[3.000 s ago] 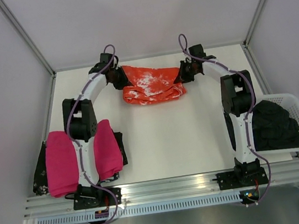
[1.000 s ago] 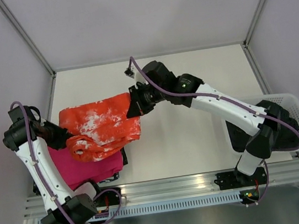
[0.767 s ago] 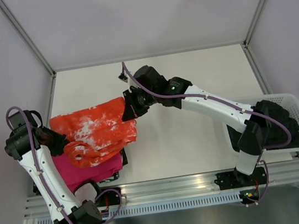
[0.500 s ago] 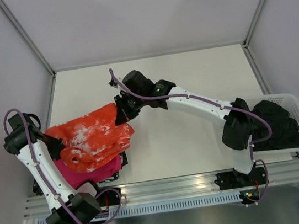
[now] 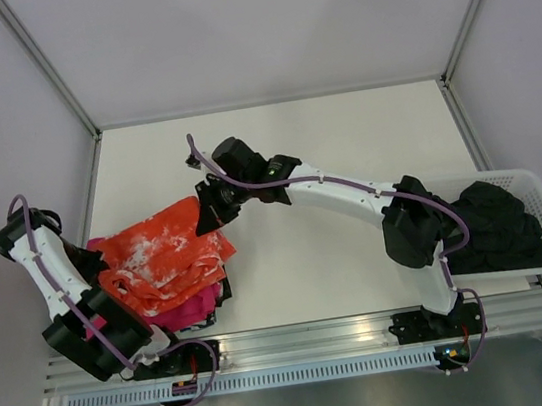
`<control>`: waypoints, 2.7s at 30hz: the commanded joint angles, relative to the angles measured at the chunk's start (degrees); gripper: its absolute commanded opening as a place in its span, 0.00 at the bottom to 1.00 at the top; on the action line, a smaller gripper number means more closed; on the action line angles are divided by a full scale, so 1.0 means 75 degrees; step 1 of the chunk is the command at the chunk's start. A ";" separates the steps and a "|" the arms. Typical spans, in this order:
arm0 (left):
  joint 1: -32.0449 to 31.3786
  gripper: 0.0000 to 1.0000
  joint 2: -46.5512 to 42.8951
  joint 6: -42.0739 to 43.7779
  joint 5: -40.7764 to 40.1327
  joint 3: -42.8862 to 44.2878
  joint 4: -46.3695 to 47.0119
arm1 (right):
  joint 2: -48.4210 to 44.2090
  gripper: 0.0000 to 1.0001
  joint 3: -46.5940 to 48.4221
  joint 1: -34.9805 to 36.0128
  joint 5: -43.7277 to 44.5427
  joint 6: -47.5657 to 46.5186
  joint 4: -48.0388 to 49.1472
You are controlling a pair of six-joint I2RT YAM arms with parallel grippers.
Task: Fold and stack the trousers
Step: Neatly place the folded trousers to the corner
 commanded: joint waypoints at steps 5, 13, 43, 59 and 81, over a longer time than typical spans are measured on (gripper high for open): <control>0.0756 0.02 0.0538 0.0952 -0.4944 0.0752 0.3315 | -0.0094 0.00 0.0027 -0.0588 -0.0245 -0.0474 -0.0778; 0.0756 0.03 0.0784 0.0858 -0.5145 0.0375 0.3692 | 0.0469 0.01 0.0133 -0.0588 -0.0387 -0.0380 -0.0977; -0.8195 0.28 -0.0658 -0.3133 -0.1359 -0.0690 0.3061 | -0.2951 0.80 -0.0312 -0.4373 0.1966 -0.0967 -0.2829; -0.8935 0.32 -0.1348 -0.3151 -0.0505 -0.2240 0.3294 | -0.2918 0.94 -0.0654 -0.4444 0.2484 -0.0767 -0.2979; -0.5443 1.00 0.0071 0.0785 0.2203 0.2861 0.6822 | -0.3255 0.98 0.0674 -0.5346 0.4241 -0.1670 -0.0979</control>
